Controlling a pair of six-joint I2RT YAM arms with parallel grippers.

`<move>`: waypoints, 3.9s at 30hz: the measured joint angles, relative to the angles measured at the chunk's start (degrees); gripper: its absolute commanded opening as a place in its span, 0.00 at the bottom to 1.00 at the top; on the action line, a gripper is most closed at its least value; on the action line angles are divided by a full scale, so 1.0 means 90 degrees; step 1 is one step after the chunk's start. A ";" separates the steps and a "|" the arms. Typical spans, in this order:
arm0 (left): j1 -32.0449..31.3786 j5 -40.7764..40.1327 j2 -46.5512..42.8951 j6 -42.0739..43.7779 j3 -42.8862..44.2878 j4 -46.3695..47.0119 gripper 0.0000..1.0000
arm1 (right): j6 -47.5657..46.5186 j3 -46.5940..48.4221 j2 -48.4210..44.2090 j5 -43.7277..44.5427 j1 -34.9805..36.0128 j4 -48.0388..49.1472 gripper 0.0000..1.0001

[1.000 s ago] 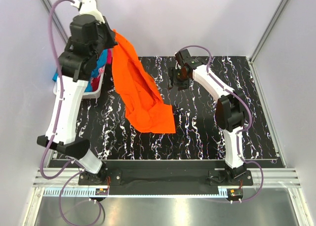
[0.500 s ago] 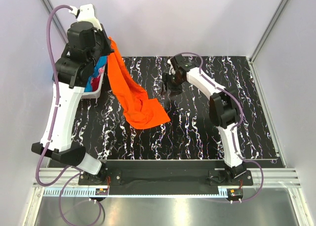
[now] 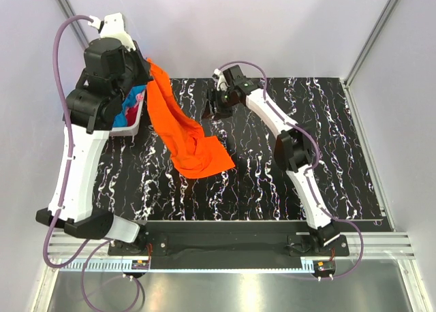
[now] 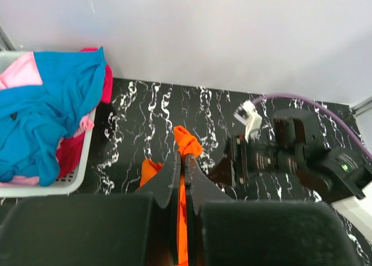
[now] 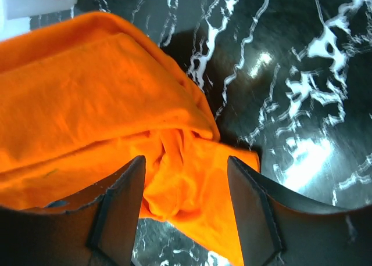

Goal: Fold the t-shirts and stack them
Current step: Flatten the tshirt out

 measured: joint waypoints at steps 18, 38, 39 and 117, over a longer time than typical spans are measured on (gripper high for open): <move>0.0000 -0.0039 -0.0537 -0.0126 -0.0789 -0.0104 0.00 | -0.0398 0.0321 0.0894 -0.1387 0.0381 0.0046 0.70; 0.0000 -0.0160 -0.0962 -0.0153 -0.1158 -0.0432 0.00 | -0.0590 0.0954 0.1494 -0.0352 0.0418 0.0294 0.66; 0.0000 -0.0163 -0.0971 -0.0158 -0.1173 -0.0432 0.00 | -0.0593 0.0954 0.1494 -0.0257 0.0418 0.0299 0.66; 0.0002 -0.1035 -0.0544 0.0253 -0.1613 0.0588 0.00 | -0.0799 -0.4558 -0.3995 0.1236 0.0461 0.0498 0.69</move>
